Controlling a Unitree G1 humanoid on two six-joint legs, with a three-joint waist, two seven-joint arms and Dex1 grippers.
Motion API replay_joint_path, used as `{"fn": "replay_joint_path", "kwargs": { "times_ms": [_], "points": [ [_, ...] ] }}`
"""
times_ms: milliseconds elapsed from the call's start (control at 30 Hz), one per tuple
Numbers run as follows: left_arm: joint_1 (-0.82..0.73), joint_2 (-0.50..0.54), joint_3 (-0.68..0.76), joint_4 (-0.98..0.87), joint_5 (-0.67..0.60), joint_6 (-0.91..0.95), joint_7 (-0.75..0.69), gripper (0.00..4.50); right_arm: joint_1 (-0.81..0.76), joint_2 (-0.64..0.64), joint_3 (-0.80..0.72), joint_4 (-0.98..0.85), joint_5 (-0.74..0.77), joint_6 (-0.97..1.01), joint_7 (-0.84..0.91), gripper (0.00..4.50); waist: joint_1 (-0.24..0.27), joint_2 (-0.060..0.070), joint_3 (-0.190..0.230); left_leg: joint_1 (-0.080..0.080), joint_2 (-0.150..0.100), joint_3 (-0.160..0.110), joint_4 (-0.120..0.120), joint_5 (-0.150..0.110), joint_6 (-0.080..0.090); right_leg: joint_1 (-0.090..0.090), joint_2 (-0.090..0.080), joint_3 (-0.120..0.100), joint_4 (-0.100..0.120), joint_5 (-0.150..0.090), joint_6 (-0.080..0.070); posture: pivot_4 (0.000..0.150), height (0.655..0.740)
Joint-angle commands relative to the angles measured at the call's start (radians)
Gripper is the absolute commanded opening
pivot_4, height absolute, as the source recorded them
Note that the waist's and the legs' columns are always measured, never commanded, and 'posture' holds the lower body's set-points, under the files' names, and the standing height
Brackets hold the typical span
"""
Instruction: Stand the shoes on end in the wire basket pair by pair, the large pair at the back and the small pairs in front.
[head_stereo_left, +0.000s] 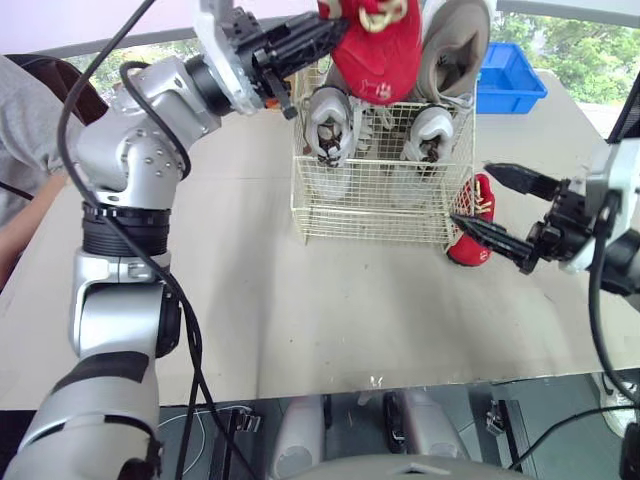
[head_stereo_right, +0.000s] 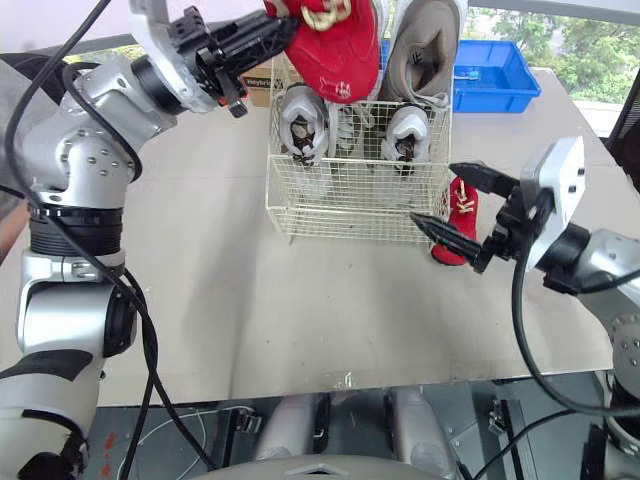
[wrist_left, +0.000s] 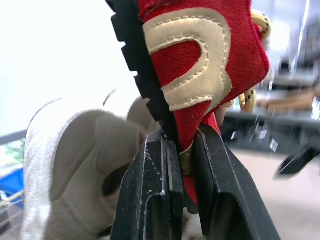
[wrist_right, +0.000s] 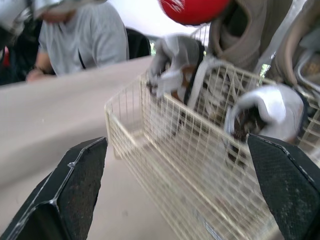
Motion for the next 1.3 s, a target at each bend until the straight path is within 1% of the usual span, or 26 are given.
{"fn": "replay_joint_path", "kwargs": {
  "times_ms": [33,67,100,233,333,400,467,567,667,767,867,967,1067,1133,1167,1200,1300],
  "points": [
    [0.024,0.013,0.024,-0.019,0.07,-0.052,-0.105,0.12,0.037,-0.011,-0.069,-0.06,0.076,-0.048,-0.014,4.28,0.0,0.0,0.0,-0.001,0.0,0.0,0.0,0.0,0.0,-0.001,0.0,0.0,0.0,0.0,0.0,0.15,0.74],
    [0.076,0.032,0.031,-0.043,0.073,-0.034,-0.132,0.12,0.051,-0.007,-0.079,-0.069,0.098,-0.045,-0.033,4.28,0.0,0.0,0.0,-0.001,0.0,0.0,0.0,0.0,0.0,-0.001,0.0,0.0,0.0,0.0,0.0,0.15,0.74],
    [0.129,0.045,0.048,-0.069,0.071,-0.023,-0.142,0.12,0.068,-0.006,-0.086,-0.081,0.116,-0.049,-0.04,4.41,-0.002,0.001,0.0,0.0,0.0,0.001,0.0,0.0,0.0,-0.001,0.0,0.001,0.0,0.0,0.0,0.15,0.74],
    [0.296,0.051,0.107,-0.148,0.077,0.005,-0.101,0.12,0.148,-0.024,-0.086,-0.131,0.154,-0.069,-0.048,4.41,0.0,0.0,0.0,0.0,0.001,0.001,-0.001,0.0,0.0,-0.001,0.0,0.001,0.001,0.0,0.0,0.15,0.74],
    [0.354,0.033,0.128,-0.177,0.09,0.001,-0.079,0.12,0.188,-0.043,-0.074,-0.151,0.158,-0.087,-0.048,4.41,0.01,0.0,0.0,-0.001,0.001,-0.001,0.001,0.0,0.0,0.0,-0.001,-0.001,0.002,0.0,0.0,0.15,0.74],
    [0.395,0.028,0.114,-0.179,0.133,-0.046,-0.097,0.12,0.193,-0.042,-0.069,-0.154,0.174,-0.098,-0.067,4.41,0.011,0.0,0.0,0.0,0.001,-0.001,0.003,0.0,0.0,0.001,-0.001,-0.001,0.001,0.0,0.0,0.15,0.74],
    [0.418,0.018,0.106,-0.17,0.152,-0.053,-0.106,0.12,0.203,-0.049,-0.061,-0.154,0.195,-0.101,-0.069,4.41,0.009,0.0,0.0,0.002,0.0,0.0,0.004,0.0,0.0,0.003,-0.001,0.001,0.001,0.0,0.001,0.15,0.74],
    [0.436,0.012,0.073,-0.14,0.227,-0.122,-0.137,0.12,0.226,-0.068,-0.044,-0.157,0.182,-0.111,-0.058,4.41,0.009,0.0,0.0,0.002,0.0,0.0,0.005,0.0,0.0,0.004,-0.001,0.0,0.001,-0.002,0.003,0.15,0.74],
    [0.464,0.035,0.071,-0.141,0.266,-0.142,-0.173,0.12,0.253,-0.086,-0.05,-0.159,0.188,-0.125,-0.056,4.41,0.007,0.0,0.0,0.002,0.0,0.0,0.005,0.0,0.0,0.004,-0.001,0.001,0.001,-0.001,0.001,0.15,0.74],
    [0.481,0.04,0.076,-0.143,0.269,-0.113,-0.19,0.12,0.262,-0.09,-0.053,-0.153,0.204,-0.137,-0.063,4.41,0.004,0.0,0.0,0.002,0.0,0.0,0.004,0.0,0.0,0.003,0.0,0.001,0.001,0.0,0.0,0.15,0.74],
    [0.511,0.06,0.059,-0.134,0.303,-0.13,-0.236,0.12,0.275,-0.102,-0.042,-0.151,0.198,-0.144,-0.054,4.41,0.001,0.0,0.0,0.002,0.001,0.0,0.004,0.0,0.0,0.003,0.0,0.001,0.001,0.0,0.0,0.15,0.74],
    [0.525,0.082,0.05,-0.115,0.302,-0.082,-0.275,0.12,0.285,-0.115,-0.025,-0.14,0.185,-0.155,-0.037,4.41,0.001,0.0,0.0,0.002,0.001,0.0,0.004,0.0,0.0,0.003,0.0,0.0,0.001,0.0,0.0,0.15,0.74],
    [0.524,0.086,0.062,-0.119,0.324,-0.074,-0.237,1.69,0.287,-0.118,-0.024,-0.123,0.193,-0.163,-0.03,4.5,-0.001,0.001,-0.001,0.004,0.001,0.0,0.003,0.0,0.0,0.004,0.001,0.002,0.001,0.0,0.0,0.15,0.74],
    [0.531,0.089,0.095,-0.148,0.308,-0.058,-0.213,2.39,0.294,-0.123,-0.021,-0.109,0.182,-0.162,-0.03,4.5,0.002,0.001,-0.002,0.005,0.001,0.0,0.003,0.0,0.0,0.005,0.001,0.001,0.002,0.0,0.0,0.15,0.74],
    [0.542,0.093,0.123,-0.176,0.28,-0.037,-0.207,2.93,0.296,-0.126,-0.014,-0.101,0.169,-0.161,-0.03,4.5,0.003,0.001,-0.002,0.006,0.001,0.0,0.003,0.0,0.0,0.006,0.0,0.001,0.002,-0.002,0.003,0.15,0.74],
    [0.555,0.097,0.153,-0.205,0.247,-0.014,-0.203,3.21,0.298,-0.129,-0.008,-0.091,0.157,-0.158,-0.035,4.5,0.003,0.001,-0.002,0.007,0.001,0.0,0.003,0.0,0.0,0.007,0.0,0.001,0.003,-0.002,0.003,0.15,0.74],
    [0.584,0.106,0.225,-0.266,0.182,0.052,-0.175,3.21,0.3,-0.142,0.01,-0.06,0.103,-0.163,-0.047,4.5,0.004,0.001,-0.001,0.01,0.002,0.001,0.003,0.0,0.0,0.01,0.0,0.002,0.003,-0.003,0.004,0.15,0.74]
  ]
}}
